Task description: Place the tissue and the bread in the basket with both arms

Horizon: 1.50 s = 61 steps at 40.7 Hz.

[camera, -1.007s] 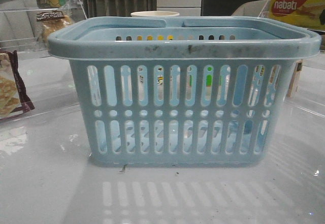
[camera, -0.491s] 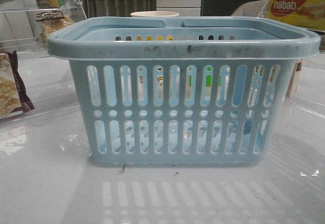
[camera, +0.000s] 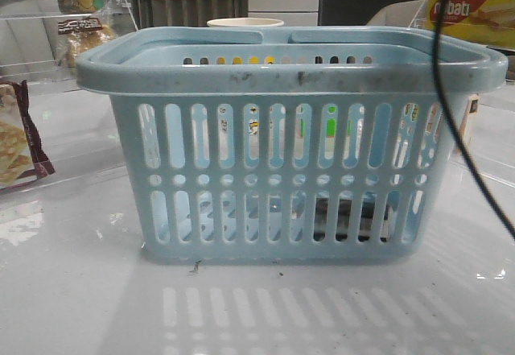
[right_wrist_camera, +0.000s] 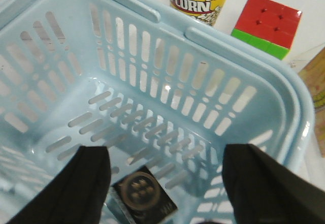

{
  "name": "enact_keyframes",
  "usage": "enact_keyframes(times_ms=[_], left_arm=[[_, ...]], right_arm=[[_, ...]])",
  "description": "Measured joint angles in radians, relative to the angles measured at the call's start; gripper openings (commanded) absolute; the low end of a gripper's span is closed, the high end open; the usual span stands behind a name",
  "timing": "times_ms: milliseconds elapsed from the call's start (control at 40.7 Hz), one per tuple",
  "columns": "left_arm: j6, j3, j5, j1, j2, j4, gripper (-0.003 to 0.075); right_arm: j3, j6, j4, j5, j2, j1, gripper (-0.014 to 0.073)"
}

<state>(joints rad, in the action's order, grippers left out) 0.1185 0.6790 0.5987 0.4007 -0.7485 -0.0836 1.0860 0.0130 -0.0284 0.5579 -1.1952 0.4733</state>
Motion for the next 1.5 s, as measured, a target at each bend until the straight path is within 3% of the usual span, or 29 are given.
enact_keyframes(times_ms=[467,811,1154,1498], left_arm=[[0.0,0.0,0.0,0.0,0.0,0.0,0.0546],[0.0,0.025,0.004,0.0,-0.058,0.013,0.0549],[0.0,0.289,-0.007,-0.173,-0.4,0.028,0.0549],[0.0,0.65,-0.072,-0.268,-0.791,0.03,0.0549]], right_arm=[[-0.337,0.004,-0.022,0.13,0.525,0.0,0.0569],[-0.368,0.006,-0.024,0.165,0.603,0.0,0.0569],[-0.368,0.006,-0.024,0.165,0.603,0.0,0.0569],[-0.368,0.006,-0.024,0.167,0.603,0.0,0.0569]])
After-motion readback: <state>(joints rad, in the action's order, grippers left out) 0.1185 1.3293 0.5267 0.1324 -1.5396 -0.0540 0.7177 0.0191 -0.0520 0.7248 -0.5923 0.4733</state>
